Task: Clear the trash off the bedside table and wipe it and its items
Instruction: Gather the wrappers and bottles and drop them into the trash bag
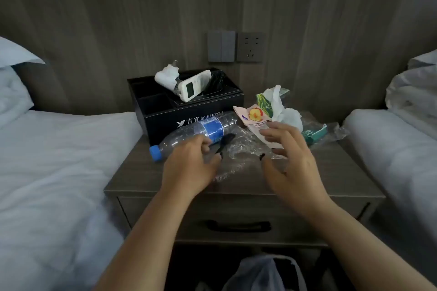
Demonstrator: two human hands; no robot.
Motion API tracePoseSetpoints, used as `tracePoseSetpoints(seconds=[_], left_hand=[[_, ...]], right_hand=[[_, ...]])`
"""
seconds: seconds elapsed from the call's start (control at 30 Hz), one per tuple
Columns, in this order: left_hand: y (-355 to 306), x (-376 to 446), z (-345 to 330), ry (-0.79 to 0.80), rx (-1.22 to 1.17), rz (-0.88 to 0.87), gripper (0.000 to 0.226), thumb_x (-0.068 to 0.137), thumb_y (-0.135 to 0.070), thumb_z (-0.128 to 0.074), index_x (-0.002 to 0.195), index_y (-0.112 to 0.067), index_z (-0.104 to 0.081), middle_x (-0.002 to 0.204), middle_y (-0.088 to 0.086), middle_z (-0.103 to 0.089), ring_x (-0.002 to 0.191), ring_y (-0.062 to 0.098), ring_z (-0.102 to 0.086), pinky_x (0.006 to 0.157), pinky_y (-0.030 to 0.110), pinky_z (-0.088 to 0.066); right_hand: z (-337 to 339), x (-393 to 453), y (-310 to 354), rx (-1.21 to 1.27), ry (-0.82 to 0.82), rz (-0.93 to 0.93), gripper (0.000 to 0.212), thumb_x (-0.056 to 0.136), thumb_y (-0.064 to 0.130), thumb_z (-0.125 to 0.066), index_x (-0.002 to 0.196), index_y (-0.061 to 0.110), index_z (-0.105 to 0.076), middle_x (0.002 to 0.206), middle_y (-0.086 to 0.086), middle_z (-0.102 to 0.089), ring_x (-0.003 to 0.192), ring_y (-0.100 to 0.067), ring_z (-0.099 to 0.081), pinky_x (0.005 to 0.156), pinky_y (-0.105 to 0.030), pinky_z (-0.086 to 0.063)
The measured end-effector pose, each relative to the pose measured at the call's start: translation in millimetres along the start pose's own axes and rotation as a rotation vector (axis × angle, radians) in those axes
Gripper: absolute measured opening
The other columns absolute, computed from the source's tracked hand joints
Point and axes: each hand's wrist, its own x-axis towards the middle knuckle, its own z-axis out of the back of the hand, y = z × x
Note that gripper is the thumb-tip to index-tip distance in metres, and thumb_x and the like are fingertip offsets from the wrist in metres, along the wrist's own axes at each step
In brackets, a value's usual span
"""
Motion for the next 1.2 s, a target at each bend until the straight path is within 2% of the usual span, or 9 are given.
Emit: tracePoseSetpoints(seconds=[0.17,0.33,0.43,0.5,0.7,0.8,0.97,1.03,1.2], left_hand=[[4,2,0,-0.036,0.081,-0.030,0.024,0.085,-0.016,-0.067,0.107,-0.027,-0.066,0.079,-0.020,-0.059,0.078,0.000,-0.061,0.067,0.027,-0.054],[6,-7,4,-0.105,0.069,-0.026,0.030,0.090,-0.012,-0.061,0.118,-0.023,-0.060,0.077,-0.023,-0.057,0.075,-0.002,-0.060,0.067,0.024,-0.054],[5,-22,9,-0.190,-0.127,-0.025,0.029,0.088,-0.008,-0.065,0.112,-0.025,-0.062,0.079,-0.023,-0.061,0.074,-0.008,-0.060,0.067,0.004,-0.044],[1,-36,11,-0.176,-0.327,-0.033,0.029,0.087,-0.007,-0.067,0.105,-0.029,-0.061,0.079,-0.018,-0.068,0.078,-0.008,-0.063,0.069,0.002,-0.043],[-17,-80,-6,-0.023,-0.700,-0.041,0.030,0.088,-0.005,-0.067,0.108,-0.028,-0.062,0.092,-0.007,-0.074,0.084,0.010,-0.072,0.075,0.015,-0.051],[-20,-96,-13,0.025,-0.825,-0.002,0.028,0.089,-0.001,-0.066,0.107,-0.022,-0.063,0.094,-0.002,-0.075,0.083,0.017,-0.074,0.077,0.022,-0.055],[-11,-105,-16,0.051,-0.723,0.015,0.025,0.088,-0.010,-0.068,0.105,-0.029,-0.065,0.091,-0.006,-0.074,0.085,0.010,-0.071,0.073,0.016,-0.052],[-2,-107,-17,0.088,-0.652,0.055,0.023,0.088,-0.011,-0.068,0.099,-0.032,-0.067,0.089,-0.010,-0.073,0.084,0.009,-0.070,0.071,0.016,-0.051],[28,-113,-36,0.349,-0.276,0.202,0.015,0.087,-0.020,-0.063,0.080,-0.033,-0.063,0.073,-0.008,-0.070,0.077,0.009,-0.069,0.070,0.021,-0.051]], right_hand=[[-4,2,-5,0.086,-0.066,-0.021,0.043,0.082,-0.005,-0.065,0.121,0.012,-0.057,0.132,-0.002,-0.047,0.126,-0.015,-0.048,0.098,-0.034,-0.049],[-6,-15,-7,0.058,-0.050,0.022,0.044,0.080,-0.009,-0.064,0.118,0.013,-0.060,0.128,0.001,-0.049,0.121,0.003,-0.045,0.087,-0.013,-0.046],[-6,-23,-2,0.102,-0.066,0.003,0.041,0.081,-0.008,-0.064,0.117,0.013,-0.061,0.122,0.003,-0.054,0.116,0.001,-0.049,0.088,-0.021,-0.049],[-4,-26,4,0.221,-0.063,-0.136,0.036,0.084,-0.002,-0.064,0.115,0.018,-0.061,0.115,0.008,-0.060,0.109,-0.001,-0.056,0.088,-0.024,-0.050],[-4,-28,21,0.842,0.024,-0.478,0.034,0.090,0.001,-0.060,0.123,0.008,-0.055,0.098,-0.015,-0.071,0.092,-0.024,-0.067,0.083,-0.030,-0.055],[-5,-32,28,0.815,0.081,-0.428,0.022,0.089,0.000,-0.061,0.109,0.010,-0.061,0.086,-0.011,-0.075,0.088,-0.024,-0.071,0.083,-0.033,-0.056],[1,-38,23,0.731,0.063,-0.434,0.021,0.088,0.003,-0.065,0.107,0.009,-0.061,0.084,-0.015,-0.074,0.090,-0.029,-0.072,0.091,-0.043,-0.055],[8,-42,20,0.697,0.079,-0.404,0.024,0.087,0.002,-0.066,0.108,0.012,-0.061,0.081,-0.009,-0.075,0.087,-0.022,-0.073,0.089,-0.037,-0.056],[27,-63,11,0.490,0.280,-0.385,0.032,0.082,0.005,-0.072,0.104,0.027,-0.062,0.082,0.001,-0.076,0.083,-0.016,-0.073,0.081,-0.031,-0.057]])
